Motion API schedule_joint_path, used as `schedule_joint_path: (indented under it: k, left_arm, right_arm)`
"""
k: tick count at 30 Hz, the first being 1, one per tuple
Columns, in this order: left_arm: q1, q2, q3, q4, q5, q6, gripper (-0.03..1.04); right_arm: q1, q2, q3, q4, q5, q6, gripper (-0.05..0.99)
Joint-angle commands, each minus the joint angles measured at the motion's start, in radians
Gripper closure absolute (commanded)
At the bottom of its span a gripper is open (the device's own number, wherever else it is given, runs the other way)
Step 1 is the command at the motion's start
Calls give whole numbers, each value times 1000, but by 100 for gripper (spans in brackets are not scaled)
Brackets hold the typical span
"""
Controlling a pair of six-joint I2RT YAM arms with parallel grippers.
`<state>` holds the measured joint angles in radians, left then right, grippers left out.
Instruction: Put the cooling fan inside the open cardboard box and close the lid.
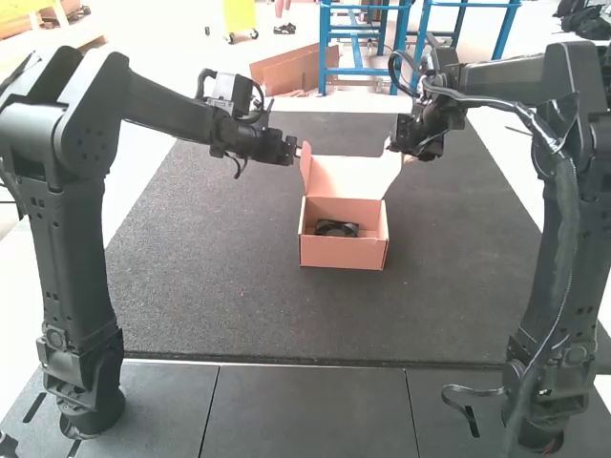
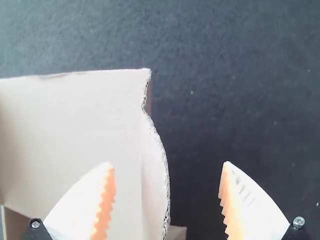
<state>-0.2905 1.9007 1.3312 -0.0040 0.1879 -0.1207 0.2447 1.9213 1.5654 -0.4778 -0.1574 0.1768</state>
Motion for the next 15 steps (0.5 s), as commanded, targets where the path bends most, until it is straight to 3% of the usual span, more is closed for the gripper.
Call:
schedule_joint_path:
  k: [1,15]
  left_arm:
    - [-21,-20,42,-1,15,-5,4]
    - [-29,-25,42,-13,13,0,4]
  right_arm:
    - [-2,-19,39,7,21,-22,48]
    - [-1,-39,16,53,27,-54,60]
